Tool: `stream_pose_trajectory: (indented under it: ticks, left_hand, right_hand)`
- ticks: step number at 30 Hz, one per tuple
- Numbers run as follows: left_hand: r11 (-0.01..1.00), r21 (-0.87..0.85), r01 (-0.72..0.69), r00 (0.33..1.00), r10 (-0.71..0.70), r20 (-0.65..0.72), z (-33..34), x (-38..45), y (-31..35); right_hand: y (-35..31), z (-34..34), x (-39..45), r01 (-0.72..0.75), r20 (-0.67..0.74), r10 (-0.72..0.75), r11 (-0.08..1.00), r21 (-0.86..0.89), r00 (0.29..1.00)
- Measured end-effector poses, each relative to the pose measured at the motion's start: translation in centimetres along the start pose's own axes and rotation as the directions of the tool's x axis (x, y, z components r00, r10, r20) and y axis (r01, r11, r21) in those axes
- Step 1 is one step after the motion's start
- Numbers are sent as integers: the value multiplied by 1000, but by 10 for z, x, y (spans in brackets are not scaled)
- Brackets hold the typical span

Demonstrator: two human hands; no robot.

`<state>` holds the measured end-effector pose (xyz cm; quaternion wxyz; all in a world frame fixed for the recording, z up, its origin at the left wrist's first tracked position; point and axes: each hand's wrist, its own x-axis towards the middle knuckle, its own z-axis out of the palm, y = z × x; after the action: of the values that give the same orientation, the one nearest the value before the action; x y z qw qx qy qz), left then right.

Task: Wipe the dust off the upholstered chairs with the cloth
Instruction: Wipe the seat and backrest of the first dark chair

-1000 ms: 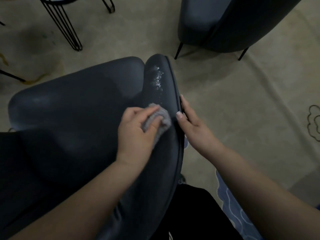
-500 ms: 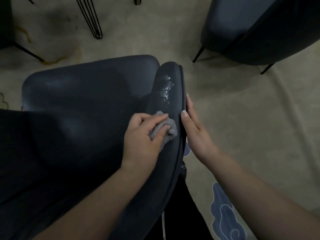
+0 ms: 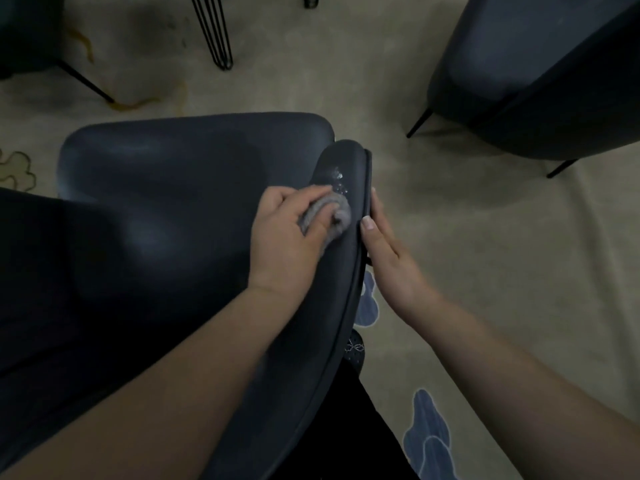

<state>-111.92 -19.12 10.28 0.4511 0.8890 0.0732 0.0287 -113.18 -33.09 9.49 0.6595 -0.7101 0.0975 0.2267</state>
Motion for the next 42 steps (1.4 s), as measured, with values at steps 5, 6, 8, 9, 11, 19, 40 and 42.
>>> stream_pose_trajectory:
  ticks: [5,6,8,9,11,19,40,42]
  left_hand:
    - [969,13,247,968,-246,-54,-3,36,-14]
    - [967,-30,254,964,-255,-80,-5,36,-12]
    - [990,-58,128,984,-134,-116,-4,34,1]
    - [998,-51,36,995,-41,-92,-1,32,7]
    - [997,-43,-67,998,67,9,10,32,15]
    - [967,1,256,967,-255,-19,-5,68,-11]
    - [998,-52,21,999,-20,31,16,36,13]
    - [997,-47,62,998,-62,10,19,41,12]
  right_hand:
    - [-5,-7,14,22,-4,-23,1000,-21,1000]
    - [-6,-8,18,37,-1,-37,999,-21,999]
    - [-8,-8,27,65,-9,-66,997,-32,998]
    - [-8,-8,31,68,-20,-69,997,-38,997]
    - [-7,-6,36,61,-39,-63,997,-41,997]
    - [-4,-4,35,85,-64,-91,993,-83,994]
    - [-1,1,41,77,-95,-83,995,-66,992]
    - [-2,1,40,81,-93,-90,993,-87,992]
